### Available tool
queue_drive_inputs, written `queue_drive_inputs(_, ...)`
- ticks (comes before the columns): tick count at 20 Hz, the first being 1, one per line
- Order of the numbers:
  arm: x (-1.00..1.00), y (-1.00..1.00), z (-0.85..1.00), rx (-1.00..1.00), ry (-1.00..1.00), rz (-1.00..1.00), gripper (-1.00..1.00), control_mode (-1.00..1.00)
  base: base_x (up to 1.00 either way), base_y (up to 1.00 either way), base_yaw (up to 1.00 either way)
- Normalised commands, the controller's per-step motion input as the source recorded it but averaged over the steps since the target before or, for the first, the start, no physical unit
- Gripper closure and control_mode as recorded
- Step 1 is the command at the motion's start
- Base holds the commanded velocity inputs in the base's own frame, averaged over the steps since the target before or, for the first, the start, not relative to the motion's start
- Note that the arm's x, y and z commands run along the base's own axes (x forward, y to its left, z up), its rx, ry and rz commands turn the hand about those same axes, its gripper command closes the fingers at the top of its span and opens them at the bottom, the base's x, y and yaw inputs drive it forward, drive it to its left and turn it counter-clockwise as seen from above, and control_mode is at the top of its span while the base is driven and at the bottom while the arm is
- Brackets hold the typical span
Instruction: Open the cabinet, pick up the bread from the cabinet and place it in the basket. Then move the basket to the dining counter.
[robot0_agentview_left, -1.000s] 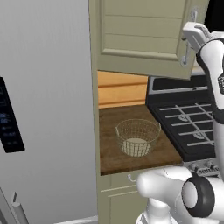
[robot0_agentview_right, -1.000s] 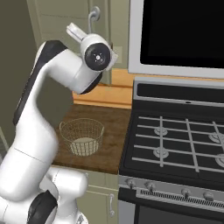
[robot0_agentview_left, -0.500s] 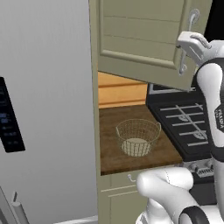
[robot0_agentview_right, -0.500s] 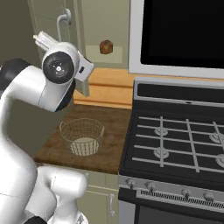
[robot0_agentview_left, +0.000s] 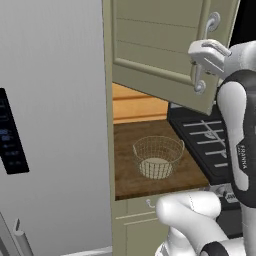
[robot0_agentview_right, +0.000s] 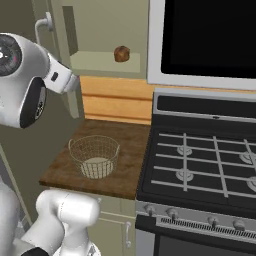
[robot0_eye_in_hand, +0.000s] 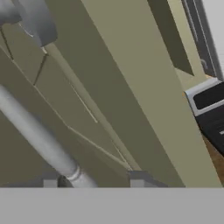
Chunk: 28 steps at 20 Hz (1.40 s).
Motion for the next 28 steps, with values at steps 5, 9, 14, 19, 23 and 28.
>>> queue_drive_inputs(5, -1.00, -0.46, 0.01, -0.09, 0.05, 0.00, -1.00, -1.00, 0.00, 0.00, 0.00)
queue_drive_inputs(9, -0.96, -0.29, 0.02, -0.11, 0.01, -0.01, -1.00, -1.00, 0.00, 0.00, 0.00)
queue_drive_inputs(14, -0.24, -0.48, 0.06, -0.04, 0.03, -0.02, -1.00, -1.00, 0.00, 0.00, 0.00)
queue_drive_inputs(19, 0.27, -0.41, 0.00, 0.12, 0.15, -0.05, -1.00, -1.00, 0.00, 0.00, 0.00)
queue_drive_inputs(23, 0.58, -0.44, -0.10, 0.33, 0.22, -0.02, -1.00, -1.00, 0.00, 0.00, 0.00)
queue_drive_inputs(28, 0.84, -0.09, -0.42, 0.40, 0.15, -0.05, -1.00, -1.00, 0.00, 0.00, 0.00)
